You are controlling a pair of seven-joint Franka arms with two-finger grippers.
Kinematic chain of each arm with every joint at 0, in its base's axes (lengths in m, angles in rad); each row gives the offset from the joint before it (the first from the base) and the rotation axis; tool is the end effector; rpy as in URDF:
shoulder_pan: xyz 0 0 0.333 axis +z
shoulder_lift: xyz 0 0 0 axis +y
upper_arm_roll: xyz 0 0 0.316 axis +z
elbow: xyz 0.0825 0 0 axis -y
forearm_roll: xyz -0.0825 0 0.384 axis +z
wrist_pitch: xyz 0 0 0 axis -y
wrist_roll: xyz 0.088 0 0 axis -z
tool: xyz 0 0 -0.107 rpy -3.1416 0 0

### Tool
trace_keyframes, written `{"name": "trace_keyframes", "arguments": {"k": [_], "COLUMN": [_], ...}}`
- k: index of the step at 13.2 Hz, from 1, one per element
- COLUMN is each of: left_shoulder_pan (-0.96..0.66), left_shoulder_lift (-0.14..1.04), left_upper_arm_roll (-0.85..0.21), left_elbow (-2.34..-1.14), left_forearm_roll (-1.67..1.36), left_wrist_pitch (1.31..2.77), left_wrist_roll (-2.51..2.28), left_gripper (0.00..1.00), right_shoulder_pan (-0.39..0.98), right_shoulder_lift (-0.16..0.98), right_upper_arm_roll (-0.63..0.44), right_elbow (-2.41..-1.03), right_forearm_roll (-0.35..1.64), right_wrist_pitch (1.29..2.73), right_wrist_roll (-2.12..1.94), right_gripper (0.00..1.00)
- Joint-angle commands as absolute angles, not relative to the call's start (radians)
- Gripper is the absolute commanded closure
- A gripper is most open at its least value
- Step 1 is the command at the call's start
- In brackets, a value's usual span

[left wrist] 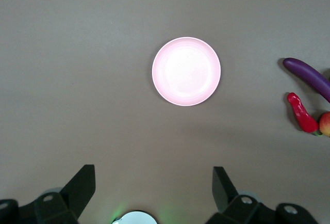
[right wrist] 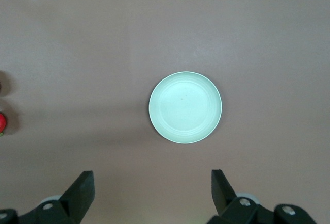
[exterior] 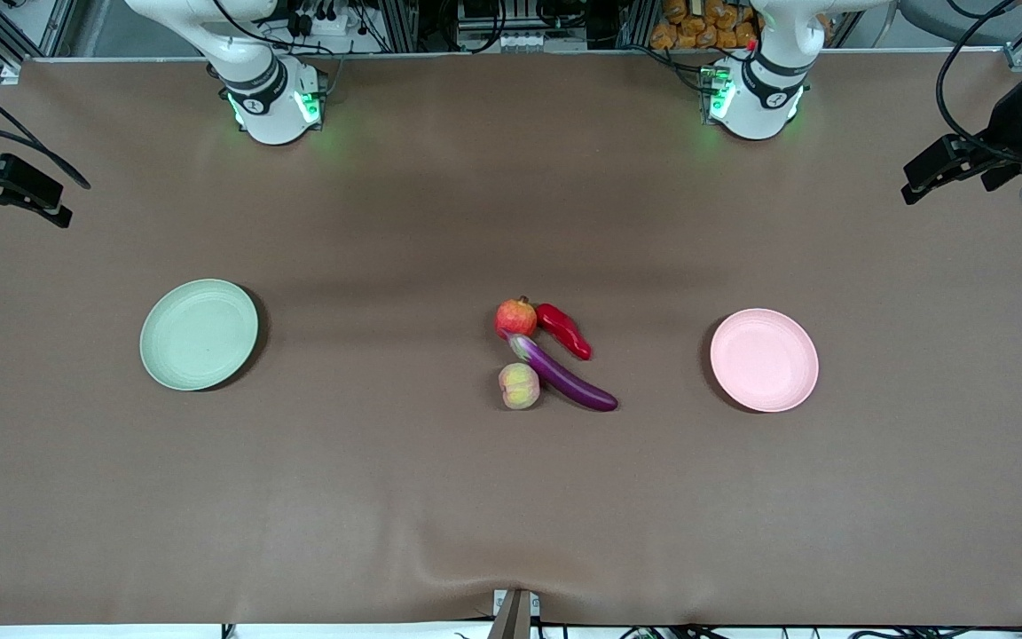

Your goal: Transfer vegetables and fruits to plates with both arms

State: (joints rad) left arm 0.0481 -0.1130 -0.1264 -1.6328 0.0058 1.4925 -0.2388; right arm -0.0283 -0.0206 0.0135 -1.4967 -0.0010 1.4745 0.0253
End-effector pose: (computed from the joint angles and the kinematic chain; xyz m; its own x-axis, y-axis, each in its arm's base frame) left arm 0.5091 -0.0434 0.6484 0.9866 0.1614 -0.0226 0.1608 -0.9866 -0.0261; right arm 0.5382 -0.0080 0.6619 0.9992 -0.0402 -0.0016 -0.0402 -0.9992 0.0013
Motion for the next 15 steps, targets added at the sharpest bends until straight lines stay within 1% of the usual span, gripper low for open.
{"name": "trace_keyframes", "arguments": {"k": [1, 4, 7, 8, 10, 13, 15], "left_shoulder_pan": [0.046, 0.041, 0.029, 0.028, 0.026, 0.025, -0.023], "left_shoulder_lift": [-0.097, -0.086, -0.037, -0.013, 0.056, 0.188, 0.276], "left_upper_arm_roll": [-0.129, -0.130, -0.136, -0.152, -0.196, -0.303, -0.327], "left_elbow": [-1.605, -1.605, -1.601, -1.601, -1.601, -1.600, -1.598], "left_forearm_roll": [0.026, 0.026, 0.008, 0.006, 0.006, 0.023, 0.023], "left_wrist_pitch": [1.470, 1.473, 1.488, 1.514, 1.595, 1.754, 1.863], "left_wrist_roll": [-0.222, -0.224, -0.253, -0.256, -0.314, -0.576, -0.732], "left_gripper": [0.00, 0.00, 0.00, 0.00, 0.00, 0.00, 0.00], "right_shoulder_pan": [-0.038, -0.038, -0.038, -0.038, -0.037, -0.037, -0.037], "right_shoulder_lift": [-0.015, -0.017, -0.017, -0.017, -0.017, -0.017, -0.017], "right_upper_arm_roll": [0.018, 0.017, 0.018, 0.018, 0.018, 0.018, 0.018], "right_elbow": [-1.482, -1.482, -1.482, -1.482, -1.483, -1.483, -1.483], "right_forearm_roll": [0.005, 0.005, 0.005, 0.005, 0.005, 0.005, 0.005], "right_wrist_pitch": [1.462, 1.460, 1.460, 1.460, 1.460, 1.460, 1.460], "right_wrist_roll": [0.034, 0.032, 0.034, 0.034, 0.034, 0.034, 0.034], "right_gripper": [0.00, 0.00, 0.00, 0.00, 0.00, 0.00, 0.00]}}
